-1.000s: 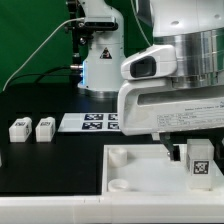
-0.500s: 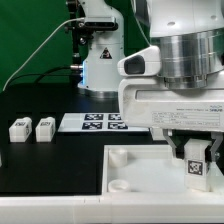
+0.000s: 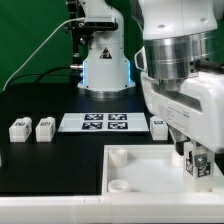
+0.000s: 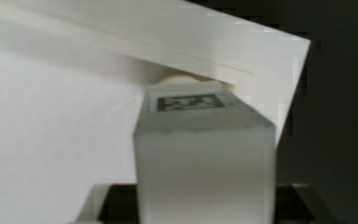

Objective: Assemble one leg

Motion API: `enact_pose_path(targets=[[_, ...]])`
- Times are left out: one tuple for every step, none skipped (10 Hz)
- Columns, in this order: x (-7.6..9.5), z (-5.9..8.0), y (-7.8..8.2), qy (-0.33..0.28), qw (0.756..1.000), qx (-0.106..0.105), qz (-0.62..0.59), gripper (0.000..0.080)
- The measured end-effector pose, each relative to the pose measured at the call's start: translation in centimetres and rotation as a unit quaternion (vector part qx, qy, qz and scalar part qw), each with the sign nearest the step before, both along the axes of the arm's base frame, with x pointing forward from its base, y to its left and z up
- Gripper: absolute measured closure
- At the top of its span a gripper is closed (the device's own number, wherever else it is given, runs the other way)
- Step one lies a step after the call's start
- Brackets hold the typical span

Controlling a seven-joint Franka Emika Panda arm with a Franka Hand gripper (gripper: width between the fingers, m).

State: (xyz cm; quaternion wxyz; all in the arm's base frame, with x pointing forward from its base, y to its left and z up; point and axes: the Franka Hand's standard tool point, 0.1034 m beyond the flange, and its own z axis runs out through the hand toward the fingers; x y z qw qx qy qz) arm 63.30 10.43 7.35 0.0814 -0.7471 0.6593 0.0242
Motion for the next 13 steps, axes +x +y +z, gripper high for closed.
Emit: enact_pose_path(targets=[[-0.2,0.0,0.2,0.013,0.997,0.014,-0.077,0.0504],[-0.3,0.0,0.3,0.024,0.989,0.026,-0.145,0.0504],[-0.3,0.0,0.3,0.029,0.985,0.03,-0.17,0.0504],[-0.3,0.1,0.5,0.039,0.973,0.037,-0.225,0.0504],[-0.3,0.1,0.5,0.038,0.975,0.036,-0.217,0.0504],[-0.3,0.0,0.5,0.035,0.979,0.035,-0.197,0.0504],[-0.3,-0.1,0.6,0.027,0.986,0.03,-0.16,0.0319],[-0.3,-0.1,0.9,0.005,0.998,0.022,-0.066,0.0207],[-0.3,0.0,1.4,-0.004,1.0,0.019,-0.009,0.0167],[-0.4,0.0,1.7,-0.015,0.998,0.012,0.059,0.0167],[-0.5,0.0,2.2,-0.022,0.995,0.009,0.1,0.0153],[-0.5,-0.1,2.0,-0.031,0.987,0.004,0.16,0.015],[-0.5,-0.1,1.9,-0.04,0.977,-0.001,0.21,0.015]])
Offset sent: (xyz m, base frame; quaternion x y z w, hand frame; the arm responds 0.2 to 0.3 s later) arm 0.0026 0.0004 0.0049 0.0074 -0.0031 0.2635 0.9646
